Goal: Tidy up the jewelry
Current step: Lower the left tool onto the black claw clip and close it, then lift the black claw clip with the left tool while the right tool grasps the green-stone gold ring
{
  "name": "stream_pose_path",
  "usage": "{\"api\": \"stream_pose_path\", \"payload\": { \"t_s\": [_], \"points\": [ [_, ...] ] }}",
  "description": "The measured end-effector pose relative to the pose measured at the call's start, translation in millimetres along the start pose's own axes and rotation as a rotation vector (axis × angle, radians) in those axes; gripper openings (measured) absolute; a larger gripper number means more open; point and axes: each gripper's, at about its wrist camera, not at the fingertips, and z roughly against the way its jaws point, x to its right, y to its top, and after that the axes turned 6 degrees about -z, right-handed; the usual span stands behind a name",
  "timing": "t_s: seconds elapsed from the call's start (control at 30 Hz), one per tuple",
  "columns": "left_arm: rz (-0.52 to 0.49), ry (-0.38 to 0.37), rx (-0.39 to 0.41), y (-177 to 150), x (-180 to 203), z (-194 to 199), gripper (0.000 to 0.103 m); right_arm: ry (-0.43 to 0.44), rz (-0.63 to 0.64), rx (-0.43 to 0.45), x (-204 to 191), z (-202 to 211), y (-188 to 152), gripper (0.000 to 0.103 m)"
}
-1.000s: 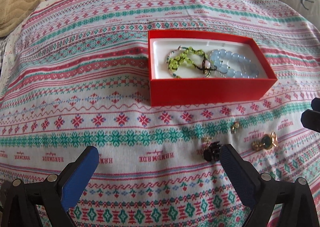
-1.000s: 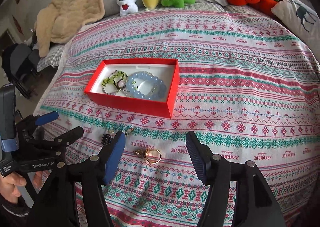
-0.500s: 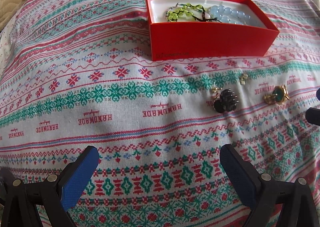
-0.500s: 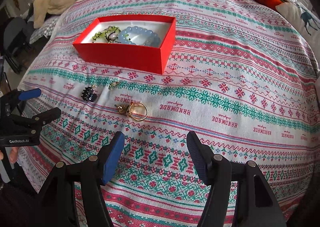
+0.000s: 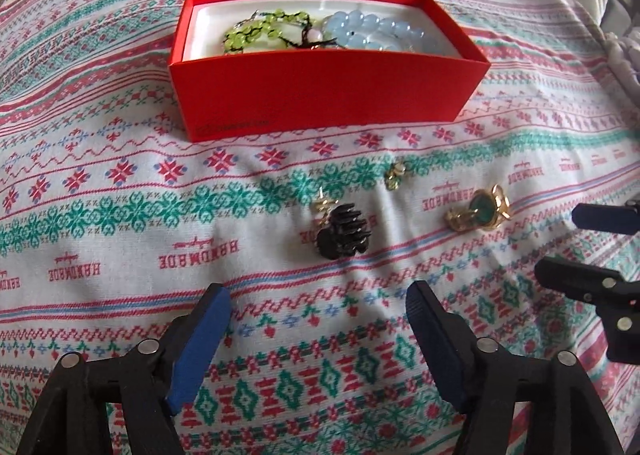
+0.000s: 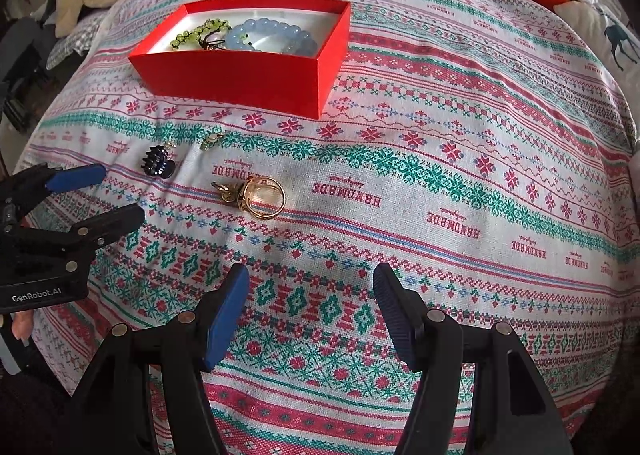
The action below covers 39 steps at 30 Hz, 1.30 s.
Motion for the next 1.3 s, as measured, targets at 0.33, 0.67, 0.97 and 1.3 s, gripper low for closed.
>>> {"api": "stream_pose_path", "payload": {
  "t_s": [0.33,0.67,0.97,1.3],
  "points": [
    [0.041,-0.015,0.02,17.0,6.7,-13.7,0.045,0.008,0.005,-0.01,-1.9,-0.5,1.1,0.067],
    [0.037,0.016,0.03,19.4,9.2,-13.4,0.011,0.014,0.009,-0.012,-1.5,-0.5,1.9,0.067],
    [0.03,0.017,0.04,10.6,-2.8,5.4,0.011,0.015,0.022,-0.02,-11.1,-9.1,8.0,0.067],
    [0.054,0.028,0.026,-1.7,-21.8,11.9,0.011,-0.047,0.097,0.014,-27.8,-22.5,22.4,0.067]
  ]
}}
